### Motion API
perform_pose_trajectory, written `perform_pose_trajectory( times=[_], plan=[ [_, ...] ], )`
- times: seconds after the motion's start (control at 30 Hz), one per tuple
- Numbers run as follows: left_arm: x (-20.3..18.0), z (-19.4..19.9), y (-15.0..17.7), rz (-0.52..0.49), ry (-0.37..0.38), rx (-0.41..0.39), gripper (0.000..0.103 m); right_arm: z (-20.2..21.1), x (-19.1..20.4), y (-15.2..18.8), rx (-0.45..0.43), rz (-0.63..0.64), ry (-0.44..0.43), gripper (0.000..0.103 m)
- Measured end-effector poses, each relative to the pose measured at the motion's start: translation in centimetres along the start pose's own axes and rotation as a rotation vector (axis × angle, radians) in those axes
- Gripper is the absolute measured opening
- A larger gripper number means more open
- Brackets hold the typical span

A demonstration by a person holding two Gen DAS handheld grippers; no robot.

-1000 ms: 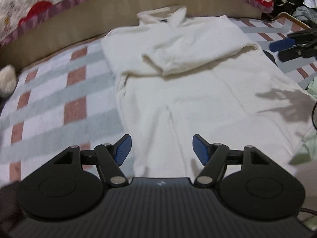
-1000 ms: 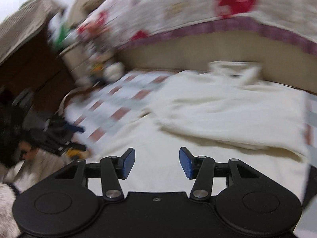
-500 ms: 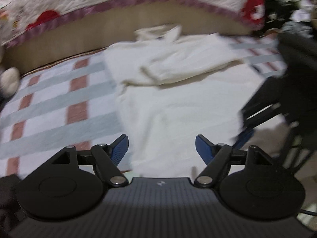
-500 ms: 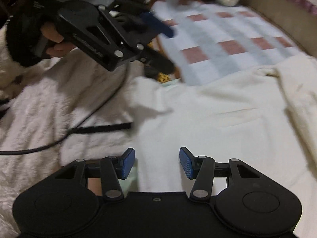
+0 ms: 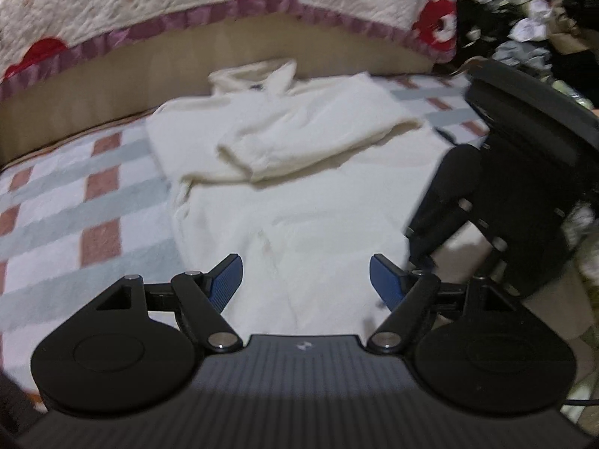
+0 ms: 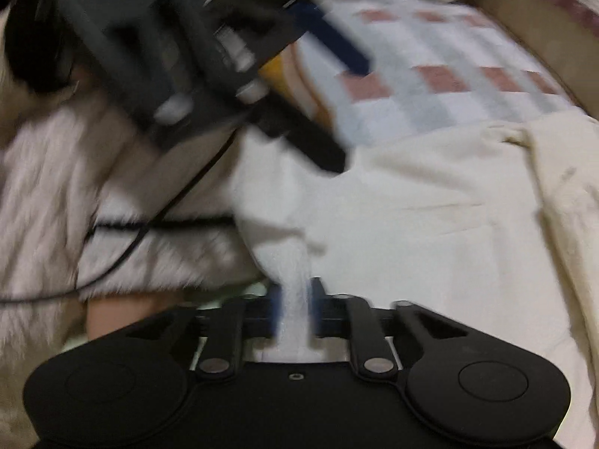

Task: Fold clothes
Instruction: 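Grasp the jacket hem with the right gripper while the left gripper grasps the hem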

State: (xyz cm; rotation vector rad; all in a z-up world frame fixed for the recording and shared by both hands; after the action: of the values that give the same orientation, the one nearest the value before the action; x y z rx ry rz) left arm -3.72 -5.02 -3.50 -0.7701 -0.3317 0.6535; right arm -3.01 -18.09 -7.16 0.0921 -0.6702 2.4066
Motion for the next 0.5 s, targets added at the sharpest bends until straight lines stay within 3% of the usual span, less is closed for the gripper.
perform_pose_trajectory(
  times=[0.1,0.23,0.3,0.4,0.43,0.47,0.5],
  plan=[
    [-0.8,-0.6,-0.7,-0.082,0.109,-0.040,0.079,1.8,-2.8,0.2,-0.068,-0.134,-0.016,0.014],
    [-2.4,-3.2,-0.9,-0.205,0.181,0.026,0.081,3.4,-5.8,0.6,-0.121,-0.263,-0.061,0.014],
    [-3.1,-4.9,-0.9,-0.243,0.176,0.096,0.081,3.5,-6.1,0.9,-0.132,-0.295,-0.066,0.014],
    [-3.2,-7.6,-1.1,-0.284,0.075,0.173,0.081,3.7,-6.3,1.1,-0.150,-0.291,-0.078,0.014],
    [-2.9,-8.4,-1.4,-0.288,0.056,0.188,0.070,3.8,-6.4,1.1,-0.158,-0.288,-0.075,0.014],
    [-2.4,-9.2,-1.7,-0.285,0.050,0.198,0.033,3.8,-6.5,1.0,-0.166,-0.286,-0.070,0.014],
    [-1.9,-9.9,-2.3,-0.276,0.070,0.202,0.019,3.8,-6.7,0.9,-0.174,-0.283,-0.065,0.014]
  ],
)
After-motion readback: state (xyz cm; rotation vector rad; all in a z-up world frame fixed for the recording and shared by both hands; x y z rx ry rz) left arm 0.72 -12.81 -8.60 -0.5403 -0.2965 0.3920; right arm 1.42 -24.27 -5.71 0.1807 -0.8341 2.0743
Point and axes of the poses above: each gripper's, at about its wrist camera, not at the fingertips, and z roughly against the way its jaws point, x to its left, y to its underside, the point moved 1 cm from there along -z, roughly the way its jaws point, and after that the axes turned 10 degrees about -z, right-handed, at the moved point
